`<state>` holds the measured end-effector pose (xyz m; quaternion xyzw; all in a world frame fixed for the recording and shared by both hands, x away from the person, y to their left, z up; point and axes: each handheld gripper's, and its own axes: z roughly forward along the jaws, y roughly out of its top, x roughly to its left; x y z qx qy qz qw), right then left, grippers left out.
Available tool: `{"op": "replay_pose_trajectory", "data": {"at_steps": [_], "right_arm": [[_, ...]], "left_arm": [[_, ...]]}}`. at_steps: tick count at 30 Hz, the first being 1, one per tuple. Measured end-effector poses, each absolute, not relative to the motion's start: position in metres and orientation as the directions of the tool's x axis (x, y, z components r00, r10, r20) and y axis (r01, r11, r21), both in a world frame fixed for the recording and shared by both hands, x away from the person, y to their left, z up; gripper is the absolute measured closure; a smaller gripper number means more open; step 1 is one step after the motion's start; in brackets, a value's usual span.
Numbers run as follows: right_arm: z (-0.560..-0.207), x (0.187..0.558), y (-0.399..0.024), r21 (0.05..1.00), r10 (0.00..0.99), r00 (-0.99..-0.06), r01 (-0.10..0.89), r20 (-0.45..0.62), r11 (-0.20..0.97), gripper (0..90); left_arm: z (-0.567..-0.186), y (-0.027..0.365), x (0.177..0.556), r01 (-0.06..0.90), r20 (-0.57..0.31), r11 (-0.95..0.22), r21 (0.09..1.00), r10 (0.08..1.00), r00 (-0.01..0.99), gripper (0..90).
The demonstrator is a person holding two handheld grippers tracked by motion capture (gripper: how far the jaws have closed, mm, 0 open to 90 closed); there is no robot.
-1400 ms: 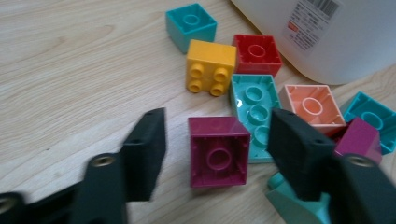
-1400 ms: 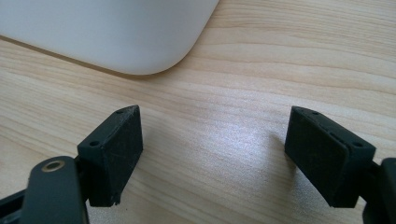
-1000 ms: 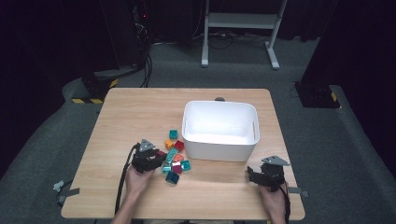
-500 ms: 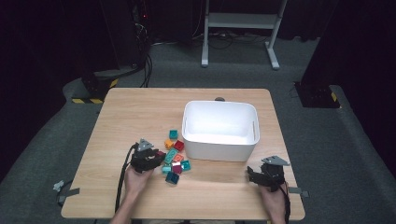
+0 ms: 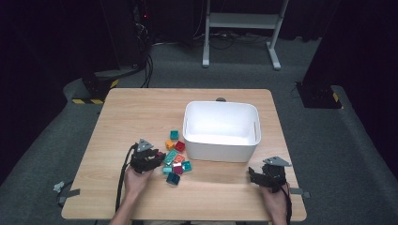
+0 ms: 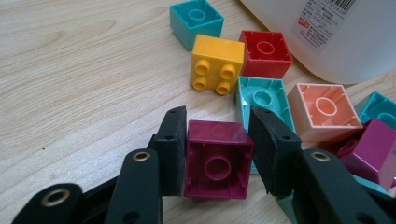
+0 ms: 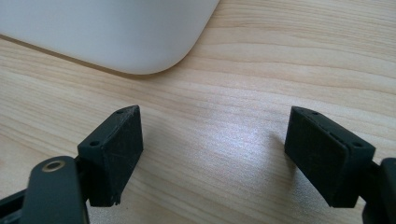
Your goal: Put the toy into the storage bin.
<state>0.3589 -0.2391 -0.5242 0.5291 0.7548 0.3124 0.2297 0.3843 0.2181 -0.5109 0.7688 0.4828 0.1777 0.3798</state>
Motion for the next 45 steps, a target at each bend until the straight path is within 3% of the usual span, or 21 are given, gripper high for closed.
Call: {"op": "replay_pose_trajectory", "data": {"at_steps": [21,24,45], "right_arm": [[-0.524,0.359,-0.239,0.715,0.942,-0.334,0.656,-0.015,0.244,19.5],[-0.524,0.359,-0.239,0.715,0.942,-0.334,0.656,-0.015,0.244,19.5],[-0.524,0.359,-0.239,0.714,0.942,-0.335,0.656,-0.016,0.246,19.5]], "left_arm": [[-0.489,0.228,0.382,0.591,-0.09,-0.245,0.768,0.874,0.478,58.9],[-0.478,0.231,0.383,0.593,-0.128,-0.217,0.775,0.865,0.485,58.9],[-0.437,0.223,0.402,0.574,-0.175,-0.211,0.791,0.822,0.542,58.9]]}}
